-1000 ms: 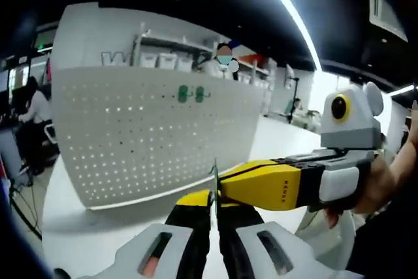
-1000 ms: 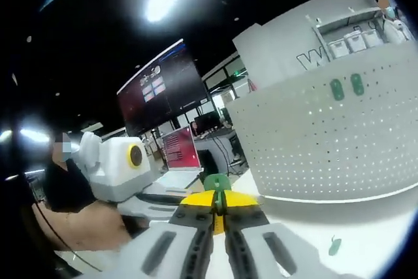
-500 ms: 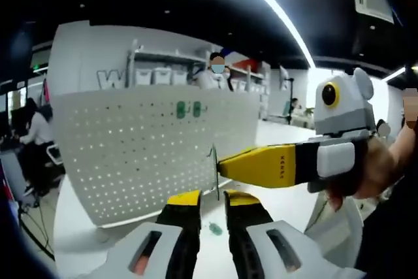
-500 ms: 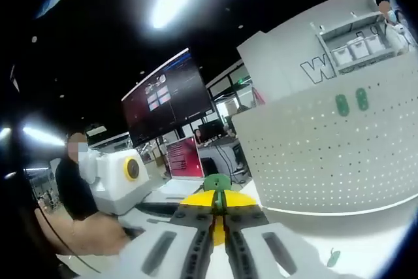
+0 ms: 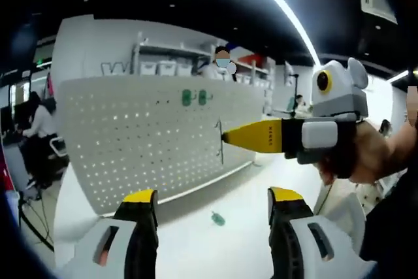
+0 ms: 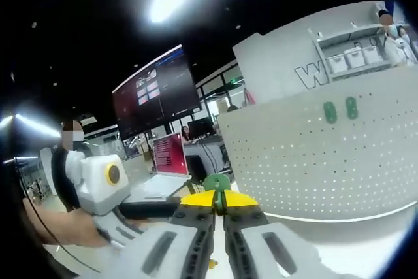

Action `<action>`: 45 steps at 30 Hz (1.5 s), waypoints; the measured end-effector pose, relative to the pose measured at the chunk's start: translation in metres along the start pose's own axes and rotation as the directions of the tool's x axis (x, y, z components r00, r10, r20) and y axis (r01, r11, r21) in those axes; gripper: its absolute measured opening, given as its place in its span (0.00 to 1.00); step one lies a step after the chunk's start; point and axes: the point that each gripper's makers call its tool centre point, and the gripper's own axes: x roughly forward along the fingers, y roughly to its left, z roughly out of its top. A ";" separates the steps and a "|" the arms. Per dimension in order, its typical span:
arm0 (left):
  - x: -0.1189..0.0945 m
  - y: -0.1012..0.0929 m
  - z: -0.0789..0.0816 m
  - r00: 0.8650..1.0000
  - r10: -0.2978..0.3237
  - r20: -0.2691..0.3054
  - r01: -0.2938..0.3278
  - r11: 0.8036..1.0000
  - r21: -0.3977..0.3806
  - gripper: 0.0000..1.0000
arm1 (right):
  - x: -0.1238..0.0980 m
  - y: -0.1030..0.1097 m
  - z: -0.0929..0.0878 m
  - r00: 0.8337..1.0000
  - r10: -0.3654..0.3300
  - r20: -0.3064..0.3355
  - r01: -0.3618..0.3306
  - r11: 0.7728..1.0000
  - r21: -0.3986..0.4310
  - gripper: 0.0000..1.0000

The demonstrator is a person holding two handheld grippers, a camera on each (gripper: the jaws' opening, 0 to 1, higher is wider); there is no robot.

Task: Insert the hook assembly into the mounting plate slot until the hook locks in place.

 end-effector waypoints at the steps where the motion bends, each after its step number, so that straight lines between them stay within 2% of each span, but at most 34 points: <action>1: -0.001 0.001 0.001 1.000 -0.001 0.004 0.001 1.000 -0.010 0.76 | 0.000 -0.001 0.000 1.000 -0.002 -0.001 0.002 1.000 -0.007 0.00; 3: -0.001 0.003 0.000 1.000 0.008 -0.002 -0.008 1.000 -0.020 0.85 | 0.001 -0.004 -0.001 1.000 -0.008 -0.003 0.008 1.000 -0.016 0.00; 5: -0.001 0.009 0.001 0.999 0.048 0.005 -0.048 0.999 -0.019 0.98 | 0.002 -0.008 -0.001 1.000 -0.020 0.001 0.020 1.000 -0.013 0.00; 6: -0.001 0.009 0.002 0.999 0.045 0.009 -0.045 0.999 -0.018 1.00 | 0.002 -0.010 0.000 1.000 -0.026 0.003 0.026 1.000 -0.012 0.00; 14: -0.001 0.006 0.002 1.000 0.022 0.012 -0.022 0.998 -0.050 1.00 | 0.005 -0.024 0.009 0.997 -0.064 0.031 0.065 0.997 -0.029 0.00; 23: -0.002 0.008 -0.005 1.000 0.026 0.005 -0.025 0.996 -0.081 1.00 | 0.009 -0.065 0.025 0.982 -0.169 0.080 0.175 0.981 -0.080 0.00; 27: 0.000 0.007 -0.012 1.000 0.016 -0.018 -0.017 0.996 -0.089 1.00 | 0.013 -0.090 0.042 0.967 -0.223 0.125 0.234 0.968 -0.085 0.00; 34: 0.003 0.004 -0.013 1.000 0.006 -0.024 -0.008 0.996 -0.086 1.00 | 0.011 -0.144 0.068 0.926 -0.328 0.185 0.349 0.933 -0.090 0.00; 43: 0.002 0.012 -0.021 0.998 0.035 -0.050 -0.040 0.995 -0.087 1.00 | 0.002 -0.191 0.090 0.877 -0.417 0.238 0.450 0.887 -0.104 0.00; 45: 0.002 0.014 -0.023 0.998 0.042 -0.054 -0.047 0.995 -0.093 1.00 | 0.000 -0.198 0.093 0.872 -0.425 0.244 0.459 0.882 -0.102 0.00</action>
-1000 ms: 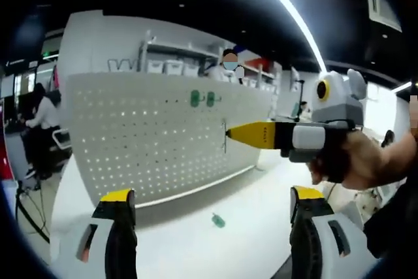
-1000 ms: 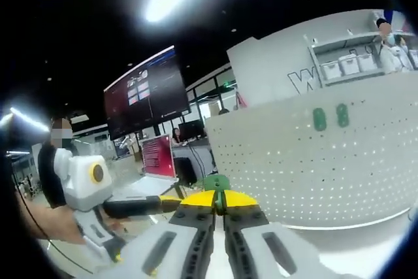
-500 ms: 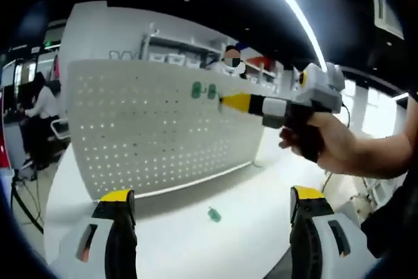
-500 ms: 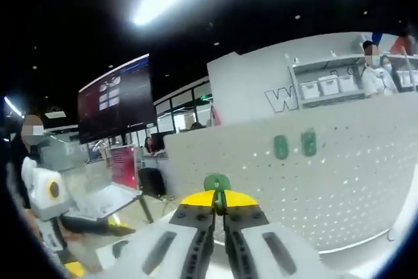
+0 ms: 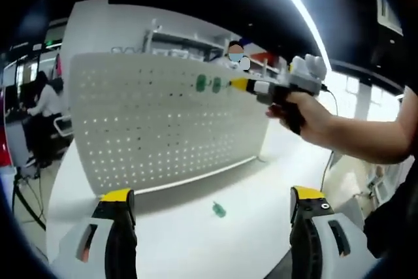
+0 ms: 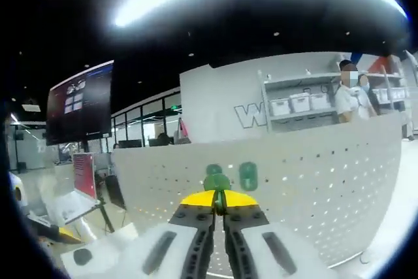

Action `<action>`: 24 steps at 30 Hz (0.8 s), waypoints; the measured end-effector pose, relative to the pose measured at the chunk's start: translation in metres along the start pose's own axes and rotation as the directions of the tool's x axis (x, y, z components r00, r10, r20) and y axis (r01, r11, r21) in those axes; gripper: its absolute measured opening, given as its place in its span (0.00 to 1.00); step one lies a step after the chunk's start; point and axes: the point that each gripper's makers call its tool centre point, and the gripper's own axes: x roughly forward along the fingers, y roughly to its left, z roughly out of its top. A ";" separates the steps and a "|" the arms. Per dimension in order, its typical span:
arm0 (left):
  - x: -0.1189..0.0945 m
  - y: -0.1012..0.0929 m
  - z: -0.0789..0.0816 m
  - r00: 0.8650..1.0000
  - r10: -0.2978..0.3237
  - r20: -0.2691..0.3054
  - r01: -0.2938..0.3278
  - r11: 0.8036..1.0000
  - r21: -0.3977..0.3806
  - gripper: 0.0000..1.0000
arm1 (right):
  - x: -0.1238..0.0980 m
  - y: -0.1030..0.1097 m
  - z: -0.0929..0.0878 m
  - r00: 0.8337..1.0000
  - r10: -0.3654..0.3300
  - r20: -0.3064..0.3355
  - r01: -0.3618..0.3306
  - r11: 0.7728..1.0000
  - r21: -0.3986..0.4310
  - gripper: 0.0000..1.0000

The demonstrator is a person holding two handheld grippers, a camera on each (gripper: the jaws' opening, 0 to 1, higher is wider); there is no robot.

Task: Insert the hook assembly into the mounting plate slot until the hook locks in place.

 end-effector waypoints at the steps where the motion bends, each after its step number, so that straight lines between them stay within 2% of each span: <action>1: 0.001 -0.001 -0.001 1.000 0.001 0.001 -0.001 1.000 -0.006 1.00 | 0.001 -0.003 0.001 1.000 -0.008 0.002 0.008 1.000 -0.002 0.00; 10: 0.004 -0.008 -0.009 1.000 -0.010 -0.022 0.010 1.000 -0.017 1.00 | 0.009 -0.034 0.008 0.997 -0.076 0.028 0.076 0.997 -0.017 0.00; 12: 0.004 -0.005 -0.009 1.000 -0.003 -0.019 0.003 1.000 -0.027 1.00 | 0.011 -0.038 0.009 0.996 -0.082 0.035 0.083 0.996 -0.026 0.00; 14: 0.003 -0.001 -0.010 1.000 0.008 -0.021 -0.009 0.999 -0.038 1.00 | 0.016 -0.046 0.010 0.995 -0.096 0.040 0.099 0.992 -0.073 0.00; 19: 0.001 0.004 -0.011 1.000 0.023 -0.019 -0.024 0.998 -0.050 1.00 | 0.024 -0.064 0.009 0.991 -0.131 0.041 0.134 0.989 -0.061 0.00; 24: 0.001 0.008 -0.014 0.999 0.032 -0.024 -0.034 0.997 -0.074 0.99 | 0.028 -0.072 0.005 0.988 -0.150 0.037 0.152 0.987 -0.059 0.00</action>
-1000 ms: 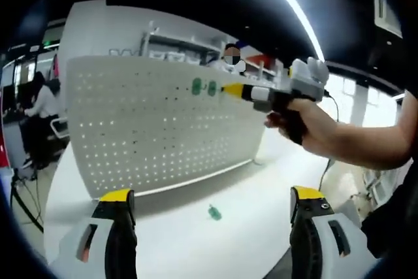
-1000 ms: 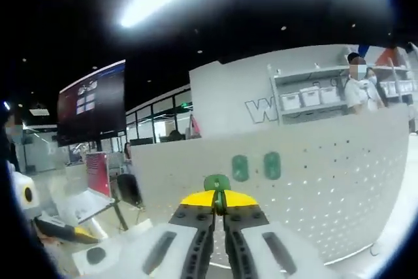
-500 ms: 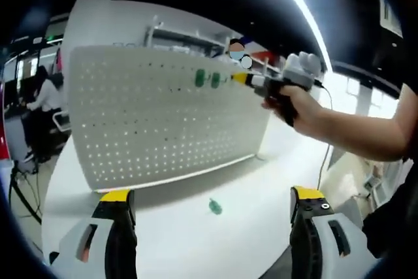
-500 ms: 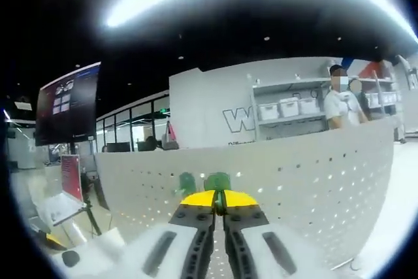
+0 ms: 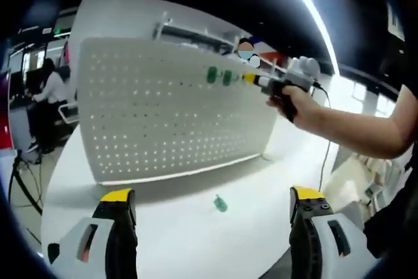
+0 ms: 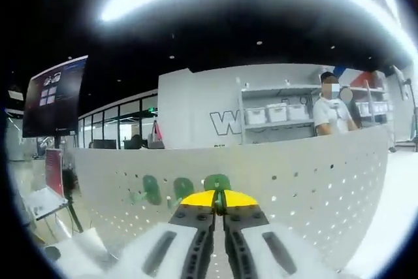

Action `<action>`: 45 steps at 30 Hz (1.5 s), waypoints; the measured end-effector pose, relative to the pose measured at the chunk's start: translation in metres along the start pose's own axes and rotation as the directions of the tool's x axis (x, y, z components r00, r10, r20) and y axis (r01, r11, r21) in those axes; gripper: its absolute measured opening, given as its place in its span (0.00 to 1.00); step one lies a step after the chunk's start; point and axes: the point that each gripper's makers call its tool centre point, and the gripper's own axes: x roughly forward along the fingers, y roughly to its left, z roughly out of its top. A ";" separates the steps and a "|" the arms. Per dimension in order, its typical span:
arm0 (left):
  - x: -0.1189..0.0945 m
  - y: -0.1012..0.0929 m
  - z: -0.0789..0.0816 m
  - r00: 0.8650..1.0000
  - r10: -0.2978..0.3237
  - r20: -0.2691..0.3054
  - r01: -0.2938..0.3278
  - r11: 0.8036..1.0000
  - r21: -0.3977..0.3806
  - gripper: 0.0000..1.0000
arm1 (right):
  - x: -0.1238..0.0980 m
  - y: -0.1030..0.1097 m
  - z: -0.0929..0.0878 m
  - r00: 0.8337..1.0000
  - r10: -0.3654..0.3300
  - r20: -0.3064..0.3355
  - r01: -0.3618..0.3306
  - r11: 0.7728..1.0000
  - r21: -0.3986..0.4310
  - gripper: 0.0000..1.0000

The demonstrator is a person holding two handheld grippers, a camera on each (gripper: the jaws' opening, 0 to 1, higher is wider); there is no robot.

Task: Insert the hook assembly into the mounting plate slot until the hook locks in place.

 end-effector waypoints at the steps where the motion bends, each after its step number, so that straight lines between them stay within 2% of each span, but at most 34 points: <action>1: 0.000 0.000 -0.001 1.000 0.000 0.000 0.000 1.000 -0.004 0.99 | 0.000 -0.001 0.000 1.000 -0.003 0.002 0.003 1.000 -0.001 0.00; 12: 0.002 0.007 -0.006 1.000 0.011 -0.018 -0.012 1.000 -0.015 0.99 | 0.007 -0.003 -0.003 1.000 -0.023 0.010 0.023 0.999 0.024 0.00; 20: -0.001 0.023 -0.009 0.999 0.040 -0.027 -0.041 0.999 -0.027 0.98 | 0.009 -0.003 -0.001 0.999 -0.042 0.024 0.041 0.999 0.031 0.00; 33: 0.002 0.026 -0.014 0.998 0.046 -0.044 -0.048 0.998 -0.035 0.99 | 0.013 -0.003 -0.006 0.997 -0.076 0.028 0.077 0.997 -0.017 0.00; 38: -0.001 0.031 -0.011 0.999 0.044 -0.021 -0.045 0.995 -0.089 0.99 | 0.011 -0.001 -0.007 0.996 -0.087 0.020 0.088 0.995 -0.056 0.01; 41: -0.003 0.033 -0.013 0.998 0.054 -0.038 -0.057 0.995 -0.085 0.99 | 0.010 -0.002 -0.006 0.995 -0.094 0.013 0.095 0.995 -0.027 0.03; 45: -0.007 0.038 -0.018 0.996 0.065 -0.062 -0.072 0.989 -0.125 1.00 | 0.003 0.000 0.005 0.995 -0.091 0.036 0.092 0.996 -0.020 0.05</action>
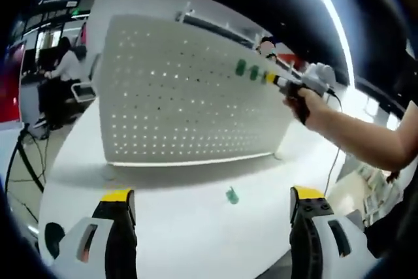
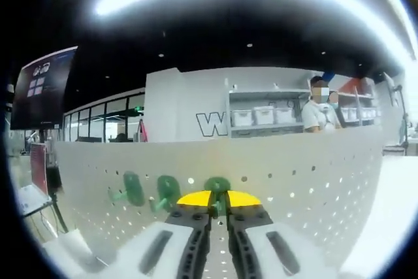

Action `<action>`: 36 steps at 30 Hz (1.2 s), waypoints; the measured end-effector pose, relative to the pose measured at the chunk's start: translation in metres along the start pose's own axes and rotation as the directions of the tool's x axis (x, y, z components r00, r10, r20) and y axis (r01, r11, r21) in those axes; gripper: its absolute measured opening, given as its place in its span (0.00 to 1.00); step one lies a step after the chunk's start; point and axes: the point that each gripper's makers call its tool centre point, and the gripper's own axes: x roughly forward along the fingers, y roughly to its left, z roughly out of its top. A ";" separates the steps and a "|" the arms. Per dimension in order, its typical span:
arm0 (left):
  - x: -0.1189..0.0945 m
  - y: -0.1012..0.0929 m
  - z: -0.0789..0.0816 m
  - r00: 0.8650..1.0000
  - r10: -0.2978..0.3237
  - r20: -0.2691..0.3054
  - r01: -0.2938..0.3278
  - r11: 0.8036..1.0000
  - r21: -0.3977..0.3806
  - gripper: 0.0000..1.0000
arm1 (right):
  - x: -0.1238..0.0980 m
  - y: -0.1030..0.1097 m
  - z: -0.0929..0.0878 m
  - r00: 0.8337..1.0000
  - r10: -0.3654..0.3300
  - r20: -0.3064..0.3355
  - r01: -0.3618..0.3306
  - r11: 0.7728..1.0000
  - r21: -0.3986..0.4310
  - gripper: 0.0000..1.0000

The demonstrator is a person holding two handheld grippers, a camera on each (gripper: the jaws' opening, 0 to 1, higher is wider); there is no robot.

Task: Insert the hook assembly into the mounting plate slot until the hook locks in place.

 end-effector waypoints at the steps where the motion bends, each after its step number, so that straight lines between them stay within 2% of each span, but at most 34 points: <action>1: -0.001 0.001 -0.002 1.000 0.001 -0.008 -0.001 1.000 -0.006 1.00 | -0.002 0.001 0.003 1.000 0.004 0.005 -0.004 1.000 0.001 0.05; 6: -0.005 0.003 -0.009 0.999 0.008 -0.033 -0.008 1.000 -0.013 0.99 | -0.015 0.006 0.021 0.999 0.033 0.032 -0.033 0.999 -0.015 0.06; 8: -0.007 0.001 -0.011 1.000 -0.006 -0.028 0.005 0.999 -0.048 0.99 | -0.022 0.006 0.027 0.998 0.050 0.041 -0.049 0.999 -0.017 0.07; 11: -0.010 0.001 -0.018 0.999 -0.007 -0.047 0.004 0.998 -0.063 0.99 | -0.034 0.008 0.029 0.996 0.079 0.028 -0.078 0.997 -0.027 0.09; 14: -0.012 0.001 -0.022 0.998 0.000 -0.064 -0.004 0.998 -0.055 0.99 | -0.045 0.010 0.023 0.994 0.108 -0.010 -0.108 0.994 -0.019 0.12; 16: -0.013 0.000 -0.026 0.997 -0.002 -0.074 -0.002 0.998 -0.062 0.99 | -0.056 0.014 0.012 0.989 0.136 -0.065 -0.137 0.990 -0.019 0.16; 19: -0.015 -0.002 -0.030 0.996 -0.006 -0.093 0.000 0.998 -0.063 0.99 | -0.075 0.023 -0.005 0.973 0.189 -0.131 -0.200 0.977 -0.070 0.15; 21: -0.016 -0.003 -0.032 0.995 -0.006 -0.100 0.000 0.998 -0.059 0.99 | -0.084 0.025 -0.009 0.974 0.184 -0.130 -0.194 0.978 -0.073 0.14; 22: -0.017 -0.004 -0.033 0.994 -0.008 -0.107 0.001 0.998 -0.059 0.99 | -0.089 0.034 -0.017 0.959 0.235 -0.161 -0.246 0.968 -0.057 0.14; 24: -0.019 -0.004 -0.034 0.994 -0.008 -0.113 0.001 0.998 -0.058 0.98 | -0.098 0.039 -0.029 0.940 0.265 -0.214 -0.276 0.961 -0.019 0.14; 27: -0.022 -0.006 -0.033 0.995 -0.010 -0.101 0.005 0.999 -0.045 0.97 | -0.109 0.046 -0.036 0.931 0.284 -0.230 -0.298 0.954 -0.028 0.14; 28: -0.023 -0.007 -0.032 0.996 -0.015 -0.087 0.011 0.999 -0.044 0.96 | -0.114 0.044 -0.048 0.919 0.266 -0.292 -0.305 0.948 -0.095 0.14; 29: -0.023 -0.008 -0.032 0.996 -0.018 -0.085 0.014 0.999 -0.048 0.96 | -0.119 0.045 -0.058 0.902 0.265 -0.341 -0.320 0.941 -0.114 0.14; 31: -0.023 -0.009 -0.033 0.996 -0.023 -0.088 0.019 0.998 -0.052 0.97 | -0.128 0.054 -0.073 0.869 0.315 -0.381 -0.355 0.934 -0.037 0.15; 32: -0.024 -0.009 -0.036 0.995 -0.025 -0.102 0.020 0.999 -0.049 0.98 | -0.132 0.055 -0.078 0.862 0.320 -0.392 -0.359 0.933 -0.027 0.16; 33: -0.024 -0.009 -0.038 0.994 -0.024 -0.108 0.019 0.999 -0.044 0.98 | -0.139 0.056 -0.086 0.845 0.329 -0.422 -0.372 0.928 -0.022 0.17; 35: -0.025 -0.009 -0.040 0.993 -0.021 -0.114 0.017 0.999 -0.033 0.98 | -0.144 0.057 -0.090 0.837 0.331 -0.435 -0.379 0.925 -0.025 0.17; 36: -0.026 -0.009 -0.042 0.993 -0.018 -0.120 0.015 1.000 -0.026 0.98 | -0.152 0.059 -0.098 0.826 0.342 -0.449 -0.390 0.921 -0.016 0.17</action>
